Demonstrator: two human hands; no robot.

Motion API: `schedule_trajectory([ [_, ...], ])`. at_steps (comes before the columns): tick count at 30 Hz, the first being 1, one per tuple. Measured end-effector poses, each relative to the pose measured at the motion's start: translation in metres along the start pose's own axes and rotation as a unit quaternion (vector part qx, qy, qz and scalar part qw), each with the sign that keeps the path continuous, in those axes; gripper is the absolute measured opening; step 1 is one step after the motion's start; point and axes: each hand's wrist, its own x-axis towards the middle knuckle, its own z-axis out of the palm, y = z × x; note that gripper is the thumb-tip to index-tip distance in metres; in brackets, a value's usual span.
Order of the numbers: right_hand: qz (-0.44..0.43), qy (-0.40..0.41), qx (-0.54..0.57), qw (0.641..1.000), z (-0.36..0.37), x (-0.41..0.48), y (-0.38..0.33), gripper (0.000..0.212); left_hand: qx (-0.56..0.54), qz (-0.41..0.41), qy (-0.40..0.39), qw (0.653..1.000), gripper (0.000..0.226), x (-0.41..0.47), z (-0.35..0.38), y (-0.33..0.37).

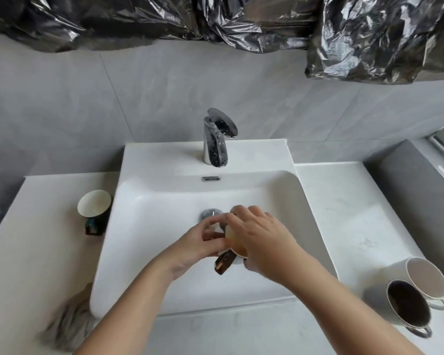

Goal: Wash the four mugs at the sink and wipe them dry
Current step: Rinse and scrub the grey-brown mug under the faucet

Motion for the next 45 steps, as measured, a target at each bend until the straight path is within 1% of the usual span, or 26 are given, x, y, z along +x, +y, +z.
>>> schedule_trajectory([
  [1, -0.001, 0.002, 0.031, 1.0, 0.002, 0.002, -0.001, 0.088, -0.003, 0.006, 0.009, 1.0, 0.065, -0.001, -0.005, -0.002],
  [3, 0.027, -0.014, 0.169, 0.985, 0.01, 0.006, -0.001, 0.101, -0.012, 0.014, 0.034, 0.999, 0.076, -0.003, -0.014, -0.006],
  [5, 0.064, 0.003, 0.332, 0.941, 0.026, 0.007, 0.002, 0.106, -0.039, 0.013, 0.062, 0.997, 0.086, -0.002, -0.023, -0.012],
  [7, 0.116, 0.024, 0.453, 0.884, 0.046, 0.008, 0.004, 0.102, -0.077, 0.012, 0.085, 0.993, 0.092, 0.002, -0.032, -0.021],
  [9, 0.16, 0.017, 0.577, 0.801, 0.061, 0.01, -0.001, 0.097, -0.116, 0.022, 0.099, 0.988, 0.092, 0.009, -0.037, -0.032],
  [11, 0.172, 0.015, 0.681, 0.712, 0.073, 0.016, -0.009, 0.091, -0.154, 0.047, 0.094, 0.983, 0.088, 0.014, -0.037, -0.041],
  [12, 0.172, 0.022, 0.711, 0.681, 0.077, 0.02, -0.012, 0.086, -0.165, 0.055, 0.093, 0.98, 0.088, 0.016, -0.036, -0.044],
  [13, 0.173, 0.034, 0.728, 0.663, 0.079, 0.024, -0.014, 0.08, -0.171, 0.061, 0.093, 0.979, 0.09, 0.018, -0.034, -0.044],
  [15, 0.179, 0.07, 0.74, 0.645, 0.082, 0.032, -0.013, 0.072, -0.173, 0.075, 0.093, 0.978, 0.093, 0.023, -0.031, -0.045],
  [17, 0.172, 0.097, 0.754, 0.626, 0.084, 0.038, -0.009, 0.07, -0.168, 0.09, 0.09, 0.978, 0.095, 0.028, -0.032, -0.044],
  [20, 0.139, 0.097, 0.78, 0.602, 0.086, 0.046, 0.001, 0.079, -0.139, 0.104, 0.07, 0.982, 0.093, 0.033, -0.034, -0.041],
  [22, 0.129, 0.086, 0.8, 0.58, 0.088, 0.049, 0.008, 0.084, -0.13, 0.095, 0.063, 0.985, 0.093, 0.035, -0.037, -0.038],
  [23, 0.13, 0.079, 0.804, 0.575, 0.088, 0.051, 0.012, 0.085, -0.132, 0.085, 0.068, 0.985, 0.095, 0.035, -0.04, -0.035],
  [24, 0.131, 0.072, 0.802, 0.578, 0.089, 0.052, 0.017, 0.085, -0.122, 0.077, 0.072, 0.987, 0.099, 0.035, -0.043, -0.031],
  [25, 0.128, 0.068, 0.793, 0.591, 0.088, 0.052, 0.021, 0.085, -0.092, 0.072, 0.076, 0.99, 0.102, 0.035, -0.048, -0.026],
  [26, 0.122, 0.07, 0.775, 0.617, 0.087, 0.052, 0.026, 0.085, -0.049, 0.071, 0.073, 0.994, 0.1, 0.036, -0.054, -0.021],
  [27, 0.113, 0.081, 0.747, 0.65, 0.086, 0.053, 0.03, 0.084, -0.01, 0.07, 0.057, 0.996, 0.096, 0.036, -0.059, -0.017],
  [29, 0.073, 0.124, 0.667, 0.731, 0.082, 0.055, 0.039, 0.087, 0.059, 0.072, 0.02, 0.995, 0.09, 0.037, -0.068, -0.011],
  [30, 0.045, 0.148, 0.616, 0.773, 0.08, 0.056, 0.044, 0.09, 0.084, 0.077, 0.016, 0.993, 0.085, 0.038, -0.07, -0.009],
  [32, -0.012, 0.193, 0.492, 0.849, 0.078, 0.057, 0.053, 0.091, 0.11, 0.096, 0.032, 0.989, 0.073, 0.04, -0.069, -0.004],
  [33, -0.038, 0.216, 0.432, 0.875, 0.078, 0.057, 0.056, 0.091, 0.112, 0.104, 0.049, 0.987, 0.067, 0.04, -0.068, -0.001],
  [34, -0.056, 0.231, 0.384, 0.892, 0.078, 0.057, 0.059, 0.092, 0.107, 0.109, 0.066, 0.986, 0.062, 0.04, -0.066, 0.002],
  [36, -0.078, 0.245, 0.313, 0.914, 0.079, 0.054, 0.062, 0.095, 0.084, 0.116, 0.081, 0.986, 0.051, 0.039, -0.062, 0.005],
  [38, -0.096, 0.262, 0.255, 0.926, 0.081, 0.05, 0.064, 0.094, 0.076, 0.123, 0.085, 0.986, 0.043, 0.037, -0.059, 0.004],
  [41, -0.121, 0.302, 0.187, 0.927, 0.085, 0.043, 0.065, 0.091, 0.086, 0.146, 0.109, 0.98, 0.039, 0.033, -0.053, -0.001],
  [45, -0.132, 0.339, 0.153, 0.919, 0.092, 0.034, 0.06, 0.09, 0.084, 0.165, 0.108, 0.977, 0.036, 0.026, -0.046, -0.001],
])
